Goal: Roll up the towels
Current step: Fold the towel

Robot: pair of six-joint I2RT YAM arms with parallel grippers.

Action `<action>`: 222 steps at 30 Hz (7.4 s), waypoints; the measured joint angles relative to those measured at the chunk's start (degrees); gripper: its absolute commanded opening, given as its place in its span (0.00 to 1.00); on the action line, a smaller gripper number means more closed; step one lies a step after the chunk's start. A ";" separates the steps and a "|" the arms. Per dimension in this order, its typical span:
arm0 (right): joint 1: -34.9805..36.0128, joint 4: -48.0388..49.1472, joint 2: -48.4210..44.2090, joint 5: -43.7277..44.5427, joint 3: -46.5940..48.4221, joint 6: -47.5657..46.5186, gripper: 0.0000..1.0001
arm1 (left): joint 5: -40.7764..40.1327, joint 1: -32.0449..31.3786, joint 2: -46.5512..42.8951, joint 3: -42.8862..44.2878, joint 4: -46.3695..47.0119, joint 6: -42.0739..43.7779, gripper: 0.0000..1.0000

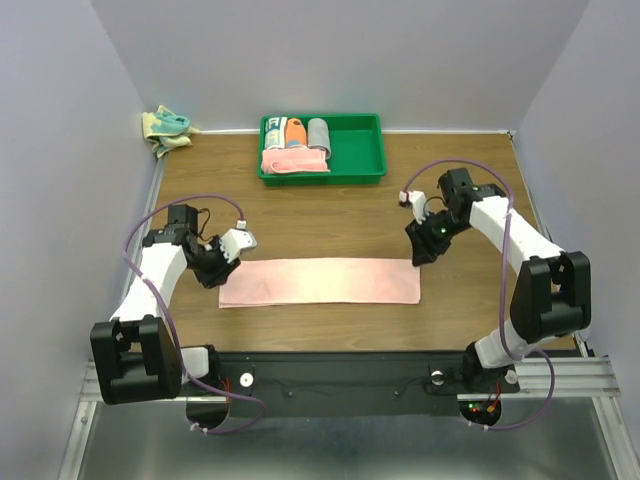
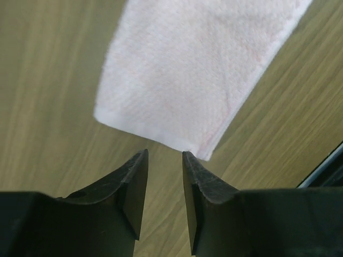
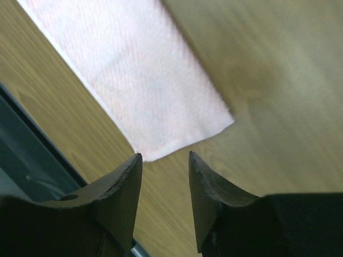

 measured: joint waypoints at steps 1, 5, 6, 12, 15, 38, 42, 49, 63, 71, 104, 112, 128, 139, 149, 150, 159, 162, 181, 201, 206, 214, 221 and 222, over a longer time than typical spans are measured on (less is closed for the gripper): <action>0.00 -0.04 0.26 -0.44 1.84 0.57 0.33 | 0.46 0.00 -0.11 0.98 0.35 -1.33 0.42; 0.59 0.59 2.71 -0.87 3.98 2.23 0.30 | 1.22 0.00 0.59 2.34 3.48 -6.14 0.35; 1.18 1.09 3.96 -0.57 3.54 2.97 0.30 | 1.25 -0.02 1.07 2.34 3.96 -7.04 0.34; 5.70 5.14 9.86 3.43 -0.50 6.51 0.26 | -0.70 -0.59 9.81 2.29 9.29 -13.44 0.14; 6.88 6.62 12.57 5.33 -1.70 7.39 0.25 | -3.13 -1.36 12.76 1.40 13.09 -16.46 0.10; 14.16 5.18 14.16 13.84 -2.05 11.80 0.23 | -10.19 -6.80 39.87 27.30 25.81 -35.67 0.01; 8.90 3.63 17.49 15.19 2.95 11.06 0.24 | -10.62 -6.75 34.64 20.20 26.97 -36.11 0.01; 6.14 6.84 19.96 22.29 9.11 9.46 0.43 | -9.44 -6.73 28.26 13.55 24.98 -38.40 0.17; -4.02 8.20 5.92 15.56 8.35 22.62 0.45 | -3.87 -6.73 13.70 13.53 23.50 -42.99 0.44; -5.40 8.72 11.43 12.63 2.86 28.85 0.46 | -3.02 -6.73 12.50 13.09 23.91 -44.22 0.44; -5.70 14.58 15.80 10.05 0.94 35.19 0.01 | -3.04 -6.73 11.08 10.67 25.59 -44.70 0.45; -5.68 14.38 12.76 9.55 1.75 34.77 0.01 | -2.99 -6.73 11.08 10.67 25.59 -44.70 0.45; 0.59 13.05 10.29 -1.33 9.75 33.86 0.01 | -1.97 -6.25 11.54 10.73 25.53 -44.96 0.66; 11.50 13.77 17.97 -3.87 13.79 36.24 0.01 | 0.02 -4.37 11.52 10.99 25.97 -46.82 0.99; 16.33 15.74 23.37 -3.93 17.79 39.85 0.01 | 1.49 -1.86 8.70 10.99 28.65 -49.81 0.99; 16.44 15.96 23.80 -4.00 18.16 40.06 0.00 | 1.49 -1.86 8.70 10.99 28.72 -50.03 0.99; 17.14 16.76 27.02 -4.76 20.09 41.79 0.01 | 1.29 -1.88 9.20 10.99 28.59 -50.62 0.99; 17.49 16.81 27.08 -5.42 20.13 41.99 0.01 | 1.20 -1.86 9.51 10.99 28.61 -50.62 0.99; 19.02 17.16 31.10 -8.20 21.31 43.12 0.43 | 2.27 -1.86 10.45 10.97 27.26 -50.07 0.99; 12.66 16.81 23.69 -2.64 24.30 36.65 0.10 | -2.64 -8.92 15.39 10.84 23.56 -41.97 0.33; 12.98 16.68 30.12 0.26 24.24 34.40 0.08 | -5.84 -11.13 19.50 10.84 23.58 -42.07 0.33; 13.05 18.25 29.29 0.22 17.62 33.66 0.14 | -7.96 -11.80 27.74 12.55 23.02 -43.19 0.32; 13.90 17.27 20.20 -5.51 4.28 33.99 0.31 | -7.67 -14.51 35.93 23.02 22.32 -43.95 0.34; 14.71 16.46 18.93 -7.02 2.43 33.33 0.36 | -7.28 -15.15 37.31 24.87 22.21 -44.04 0.34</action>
